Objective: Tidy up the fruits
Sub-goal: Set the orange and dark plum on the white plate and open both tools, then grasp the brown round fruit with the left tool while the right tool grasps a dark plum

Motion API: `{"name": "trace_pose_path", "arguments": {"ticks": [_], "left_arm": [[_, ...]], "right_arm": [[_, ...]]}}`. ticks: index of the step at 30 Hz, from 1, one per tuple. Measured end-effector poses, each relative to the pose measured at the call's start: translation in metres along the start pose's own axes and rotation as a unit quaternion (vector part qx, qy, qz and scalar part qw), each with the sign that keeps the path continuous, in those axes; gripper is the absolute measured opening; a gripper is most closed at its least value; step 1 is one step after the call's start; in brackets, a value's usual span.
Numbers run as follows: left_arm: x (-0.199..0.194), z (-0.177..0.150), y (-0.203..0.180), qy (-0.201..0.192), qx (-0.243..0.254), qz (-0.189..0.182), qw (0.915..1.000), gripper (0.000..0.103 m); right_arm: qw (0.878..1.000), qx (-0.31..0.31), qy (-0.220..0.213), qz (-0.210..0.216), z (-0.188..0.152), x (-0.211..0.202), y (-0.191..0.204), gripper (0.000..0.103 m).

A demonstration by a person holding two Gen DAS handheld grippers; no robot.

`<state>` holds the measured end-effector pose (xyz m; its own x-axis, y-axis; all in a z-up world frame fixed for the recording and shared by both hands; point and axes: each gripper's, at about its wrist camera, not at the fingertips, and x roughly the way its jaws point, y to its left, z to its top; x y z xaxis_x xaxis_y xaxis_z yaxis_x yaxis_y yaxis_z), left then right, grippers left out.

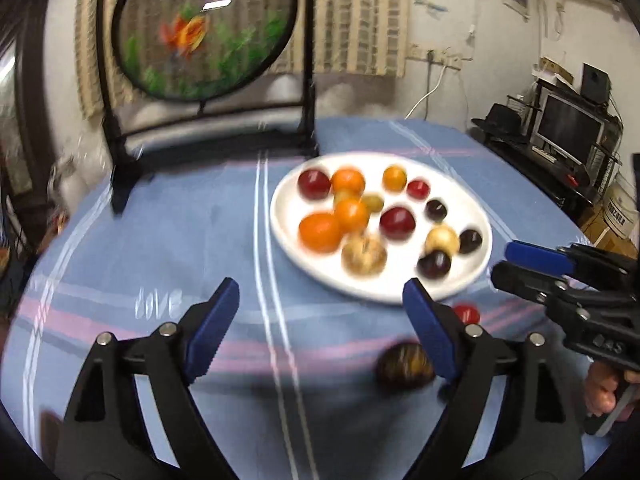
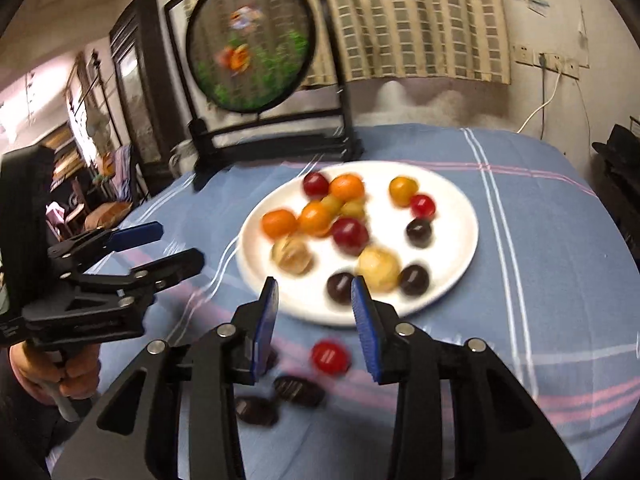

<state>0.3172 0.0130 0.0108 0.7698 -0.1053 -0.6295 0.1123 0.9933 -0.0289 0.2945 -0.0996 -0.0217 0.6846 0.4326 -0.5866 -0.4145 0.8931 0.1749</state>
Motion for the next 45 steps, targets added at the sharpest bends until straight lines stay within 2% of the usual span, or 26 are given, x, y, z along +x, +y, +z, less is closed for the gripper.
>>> {"name": "trace_pose_path", "arguments": {"ticks": [2, 4, 8, 12, 20, 26, 30, 33, 35, 37, 40, 43, 45], "left_arm": [[0.001, -0.014, 0.006, 0.016, -0.014, 0.001, 0.9998, 0.087], [0.002, -0.023, 0.011, 0.023, -0.026, 0.018, 0.9992, 0.09], [0.005, -0.03, 0.021, 0.044, -0.041, 0.031, 0.9977, 0.094], [0.007, -0.032, 0.025, 0.054, -0.051, 0.032, 0.9967, 0.094], [0.004, -0.032, 0.02, 0.048, -0.039, 0.036, 0.9974, 0.094], [0.002, -0.033, 0.025, 0.05, -0.053, 0.032, 0.9968, 0.094], [0.0, -0.033, 0.026, 0.048, -0.056, 0.03, 0.9968, 0.094], [0.001, -0.032, 0.025, 0.048, -0.055, 0.03, 0.9969, 0.094], [0.0, -0.032, 0.024, 0.048, -0.051, 0.03, 0.9971, 0.094], [0.0, -0.033, 0.02, 0.045, -0.044, 0.03, 0.9976, 0.094], [0.002, -0.035, 0.007, 0.05, -0.02, 0.0, 0.9985, 0.094], [0.001, -0.041, -0.017, 0.053, 0.029, -0.026, 0.9978, 0.093], [0.0, -0.046, -0.038, 0.044, 0.078, -0.028, 0.9956, 0.091]], "right_arm": [[1.0, -0.002, 0.016, 0.012, -0.012, -0.002, 0.012, 0.038], [0.999, -0.015, 0.031, 0.01, -0.021, -0.003, 0.025, 0.038], [0.997, -0.045, 0.062, -0.009, -0.037, -0.002, 0.043, 0.038], [0.994, -0.055, 0.089, -0.001, -0.045, 0.004, 0.047, 0.038], [0.993, -0.056, 0.108, -0.011, -0.047, 0.019, 0.044, 0.038], [0.991, -0.05, 0.126, -0.01, -0.046, 0.034, 0.042, 0.037], [0.99, -0.054, 0.126, -0.022, -0.047, 0.035, 0.041, 0.028], [0.992, -0.031, 0.118, -0.011, -0.044, 0.022, 0.034, 0.027], [0.995, -0.01, 0.101, 0.002, -0.038, 0.011, 0.029, 0.027], [0.997, 0.003, 0.076, -0.003, -0.032, -0.001, 0.022, 0.027], [0.997, 0.015, 0.067, -0.019, -0.03, -0.006, 0.012, 0.027], [0.996, 0.046, 0.079, -0.01, -0.03, -0.005, 0.001, 0.028], [0.995, 0.053, 0.081, -0.015, -0.031, -0.006, -0.002, 0.028]]}}
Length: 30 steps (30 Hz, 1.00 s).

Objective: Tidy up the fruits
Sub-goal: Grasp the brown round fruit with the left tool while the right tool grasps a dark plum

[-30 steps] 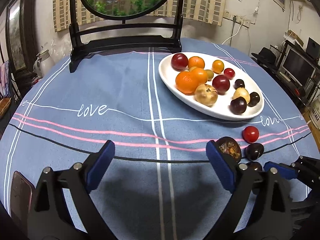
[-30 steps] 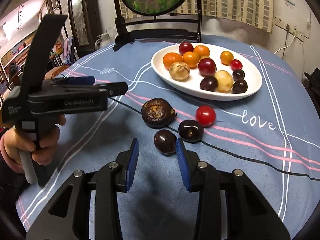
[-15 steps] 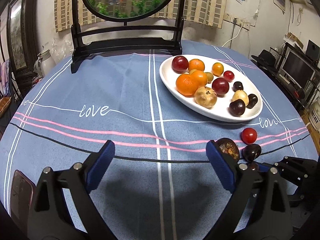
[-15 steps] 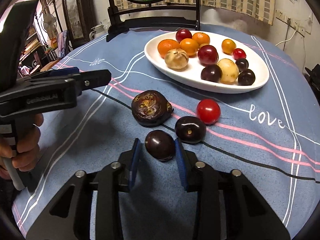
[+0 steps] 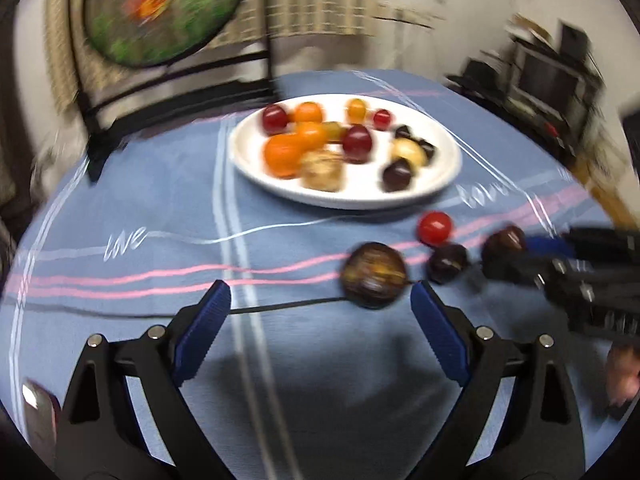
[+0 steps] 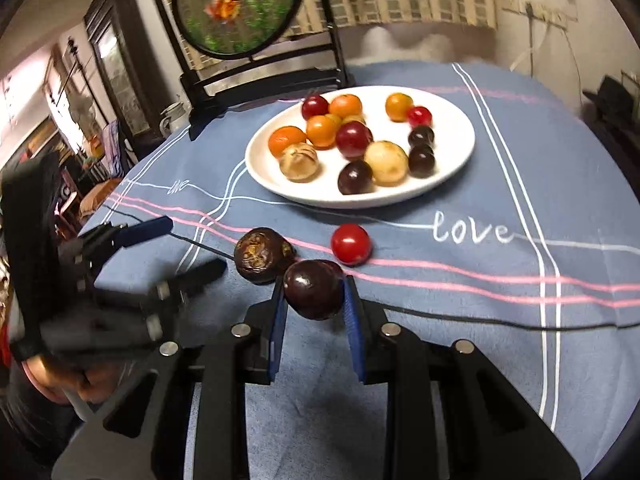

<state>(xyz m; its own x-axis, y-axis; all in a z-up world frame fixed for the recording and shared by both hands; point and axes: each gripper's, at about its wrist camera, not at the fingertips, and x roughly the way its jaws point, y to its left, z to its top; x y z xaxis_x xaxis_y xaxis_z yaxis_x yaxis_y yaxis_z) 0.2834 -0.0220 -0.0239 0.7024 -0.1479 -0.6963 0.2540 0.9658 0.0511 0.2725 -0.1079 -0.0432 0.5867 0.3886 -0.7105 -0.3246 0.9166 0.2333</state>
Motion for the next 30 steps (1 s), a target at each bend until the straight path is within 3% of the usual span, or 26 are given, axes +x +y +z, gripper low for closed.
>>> {"name": "trace_pose_path", "arguments": {"ticks": [4, 6, 9, 20, 30], "left_arm": [[0.006, -0.002, -0.022, 0.001, 0.048, -0.002, 0.9988, 0.077], [0.012, -0.002, -0.026, 0.011, 0.061, -0.006, 0.998, 0.06], [0.023, 0.0, -0.029, 0.031, 0.065, -0.014, 0.9973, 0.052], [0.044, 0.012, -0.025, 0.052, 0.049, -0.026, 0.9971, 0.052], [0.039, 0.009, -0.028, 0.048, 0.055, -0.025, 0.997, 0.048]], "right_arm": [[1.0, 0.006, -0.004, -0.003, 0.0, -0.004, -0.004, 0.028], [1.0, 0.008, -0.004, -0.005, 0.0, -0.004, -0.004, 0.028], [1.0, 0.012, -0.005, -0.003, 0.001, -0.005, -0.006, 0.027], [1.0, 0.017, -0.005, -0.002, 0.001, -0.006, -0.009, 0.027], [1.0, 0.016, -0.001, -0.005, 0.0, -0.003, -0.01, 0.027]]}}
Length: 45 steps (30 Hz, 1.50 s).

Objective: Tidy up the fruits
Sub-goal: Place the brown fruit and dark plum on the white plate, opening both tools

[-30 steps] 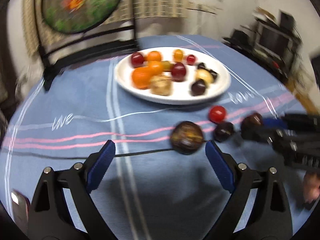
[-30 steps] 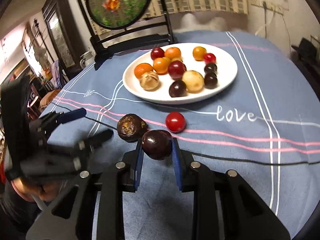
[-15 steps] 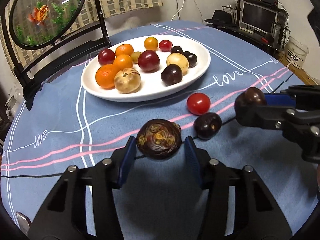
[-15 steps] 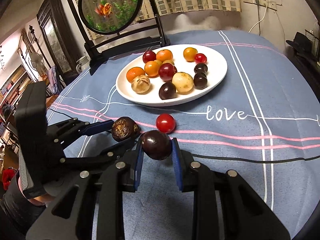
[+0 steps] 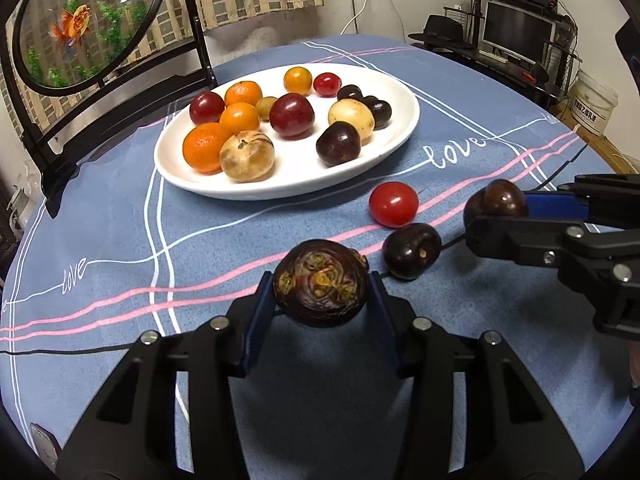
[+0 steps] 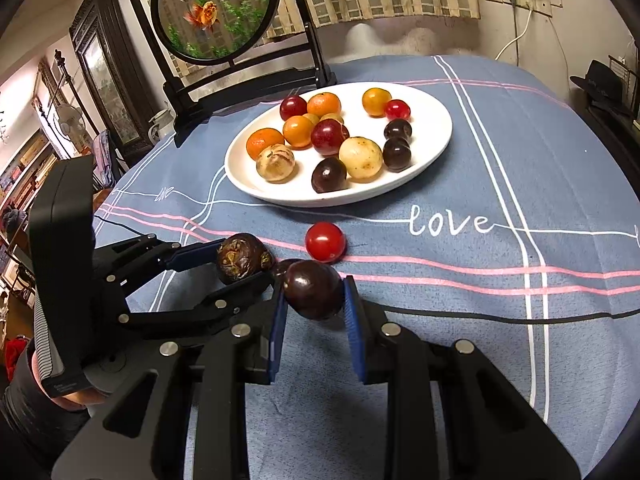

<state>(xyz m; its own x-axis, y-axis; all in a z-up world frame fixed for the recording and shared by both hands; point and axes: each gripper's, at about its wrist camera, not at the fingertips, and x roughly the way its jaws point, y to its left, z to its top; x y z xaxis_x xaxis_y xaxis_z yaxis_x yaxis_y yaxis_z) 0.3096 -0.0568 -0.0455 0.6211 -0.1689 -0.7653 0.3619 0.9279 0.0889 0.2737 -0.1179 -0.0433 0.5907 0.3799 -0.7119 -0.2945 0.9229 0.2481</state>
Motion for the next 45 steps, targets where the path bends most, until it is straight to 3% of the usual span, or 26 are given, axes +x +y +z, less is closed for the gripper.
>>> {"name": "trace_pose_path", "arguments": {"ticks": [6, 12, 16, 23, 25, 26, 27, 28, 35, 40, 45], "left_arm": [[-0.019, -0.005, 0.004, -0.009, -0.01, -0.013, 0.9998, 0.048], [-0.044, 0.01, 0.026, -0.041, -0.048, -0.038, 0.9973, 0.047], [-0.038, 0.046, 0.046, -0.067, -0.061, -0.005, 0.9959, 0.047], [0.011, 0.095, 0.062, -0.062, -0.074, 0.022, 0.9951, 0.047], [0.023, 0.103, 0.064, -0.056, -0.082, 0.035, 0.9944, 0.05], [0.026, 0.104, 0.066, -0.057, -0.087, 0.048, 0.9934, 0.067], [0.026, 0.105, 0.068, -0.06, -0.092, 0.063, 0.9919, 0.082], [0.022, 0.105, 0.068, -0.069, -0.097, 0.078, 0.9898, 0.084], [-0.012, 0.088, 0.057, -0.08, -0.091, 0.091, 0.9884, 0.09], [-0.036, 0.059, 0.05, -0.08, -0.116, 0.086, 0.9863, 0.097], [-0.031, 0.03, 0.048, -0.053, -0.138, 0.081, 0.9857, 0.098]], "right_arm": [[1.0, -0.009, -0.01, 0.008, -0.004, -0.001, 0.001, 0.027], [0.998, -0.009, -0.032, 0.052, 0.005, -0.004, 0.003, 0.028], [0.997, -0.028, -0.076, 0.02, 0.033, 0.001, -0.001, 0.028], [0.996, -0.007, -0.09, 0.018, 0.085, 0.045, -0.03, 0.028], [0.996, 0.002, -0.092, 0.023, 0.093, 0.055, -0.037, 0.03], [0.996, 0.005, -0.091, 0.02, 0.095, 0.058, -0.04, 0.033], [0.996, 0.011, -0.089, 0.016, 0.097, 0.061, -0.042, 0.041], [0.996, 0.021, -0.089, 0.012, 0.096, 0.061, -0.044, 0.044], [0.996, 0.023, -0.089, 0.017, 0.08, 0.037, -0.036, 0.049], [0.995, 0.004, -0.097, 0.02, 0.052, 0.012, -0.018, 0.056], [0.998, -0.027, -0.058, 0.009, 0.024, 0.01, 0.004, 0.056]]}}
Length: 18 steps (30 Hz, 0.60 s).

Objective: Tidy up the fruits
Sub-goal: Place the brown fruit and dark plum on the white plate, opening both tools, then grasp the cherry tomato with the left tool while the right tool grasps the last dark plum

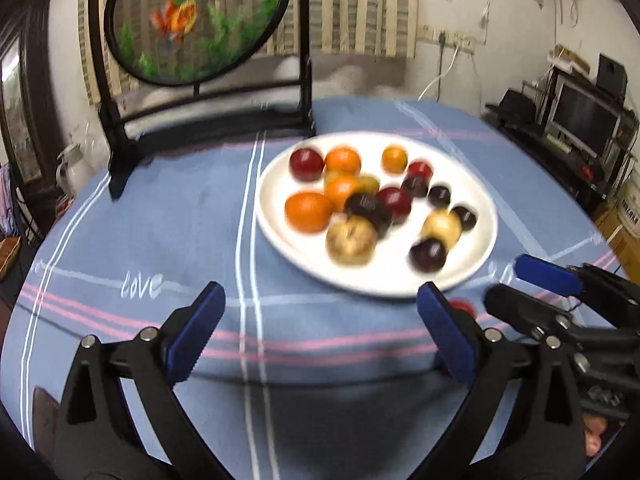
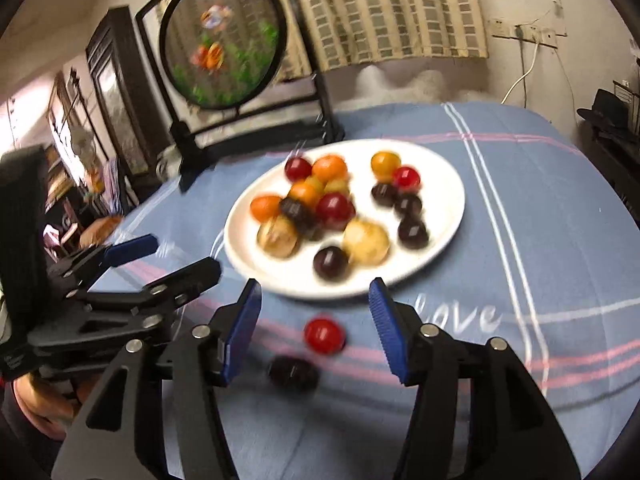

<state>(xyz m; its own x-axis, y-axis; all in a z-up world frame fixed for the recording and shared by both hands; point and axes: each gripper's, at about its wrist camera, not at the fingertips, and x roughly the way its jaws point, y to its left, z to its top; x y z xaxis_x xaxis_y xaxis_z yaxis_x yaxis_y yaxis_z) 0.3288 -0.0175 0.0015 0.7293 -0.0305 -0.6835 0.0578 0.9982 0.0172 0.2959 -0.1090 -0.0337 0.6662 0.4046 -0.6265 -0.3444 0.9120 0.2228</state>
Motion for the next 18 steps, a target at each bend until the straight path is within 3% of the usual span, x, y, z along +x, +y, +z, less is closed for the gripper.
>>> {"name": "trace_pose_path", "arguments": {"ticks": [4, 8, 18], "left_arm": [[0.009, -0.011, 0.023, 0.032, -0.04, -0.001, 0.9987, 0.098], [0.006, -0.012, 0.041, 0.026, -0.082, -0.001, 0.9963, 0.098], [-0.001, -0.012, 0.031, 0.01, -0.052, 0.01, 0.9986, 0.098]], "right_arm": [[0.999, -0.03, 0.032, -0.005, -0.017, 0.003, 0.02, 0.056], [0.997, -0.057, 0.043, -0.018, -0.024, 0.011, 0.029, 0.056], [0.996, -0.049, 0.074, -0.032, -0.029, 0.029, 0.024, 0.054]]}}
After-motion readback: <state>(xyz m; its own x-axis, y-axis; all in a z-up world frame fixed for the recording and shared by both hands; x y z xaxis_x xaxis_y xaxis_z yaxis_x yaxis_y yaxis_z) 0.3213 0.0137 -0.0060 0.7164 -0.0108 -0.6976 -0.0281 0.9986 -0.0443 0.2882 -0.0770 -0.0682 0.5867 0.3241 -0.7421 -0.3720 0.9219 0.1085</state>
